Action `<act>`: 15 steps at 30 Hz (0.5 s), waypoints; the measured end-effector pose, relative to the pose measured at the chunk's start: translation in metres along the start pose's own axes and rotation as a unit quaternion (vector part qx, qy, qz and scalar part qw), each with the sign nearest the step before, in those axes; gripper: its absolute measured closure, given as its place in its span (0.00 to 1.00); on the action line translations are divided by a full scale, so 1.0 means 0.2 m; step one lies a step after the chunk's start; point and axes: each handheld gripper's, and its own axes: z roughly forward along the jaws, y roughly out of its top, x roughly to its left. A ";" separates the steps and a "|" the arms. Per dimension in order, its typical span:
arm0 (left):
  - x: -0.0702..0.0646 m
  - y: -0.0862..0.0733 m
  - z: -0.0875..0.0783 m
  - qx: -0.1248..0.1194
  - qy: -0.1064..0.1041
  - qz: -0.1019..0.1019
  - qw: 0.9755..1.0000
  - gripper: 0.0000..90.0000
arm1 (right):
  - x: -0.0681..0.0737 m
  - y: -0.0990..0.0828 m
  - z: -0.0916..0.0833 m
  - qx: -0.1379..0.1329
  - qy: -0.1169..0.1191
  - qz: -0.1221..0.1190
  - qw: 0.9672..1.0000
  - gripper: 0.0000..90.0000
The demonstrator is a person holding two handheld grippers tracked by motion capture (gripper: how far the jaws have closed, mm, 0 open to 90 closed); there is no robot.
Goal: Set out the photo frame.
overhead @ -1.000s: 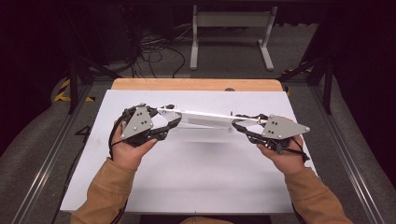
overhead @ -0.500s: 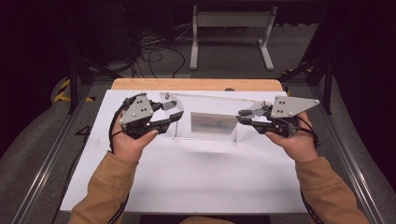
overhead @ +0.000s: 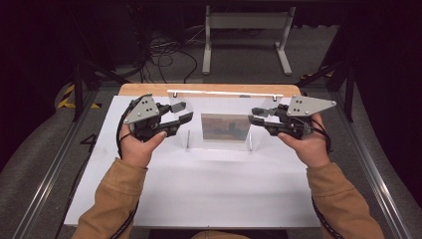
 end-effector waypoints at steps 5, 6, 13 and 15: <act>0.04 -0.02 0.04 -0.015 0.006 -0.024 1.000 0.62 | -0.02 -0.02 0.02 -0.019 -0.030 0.007 0.999 0.68; 0.05 -0.02 0.05 -0.011 0.005 -0.033 0.999 0.60 | -0.02 -0.02 0.03 -0.022 -0.036 0.008 0.999 0.67; 0.10 -0.10 0.14 0.003 0.002 -0.054 0.999 0.57 | -0.06 -0.05 0.06 -0.029 -0.065 0.031 0.997 0.59; 0.11 -0.11 0.14 -0.001 0.001 -0.062 0.998 0.59 | -0.08 -0.06 0.08 -0.029 -0.069 0.038 0.996 0.57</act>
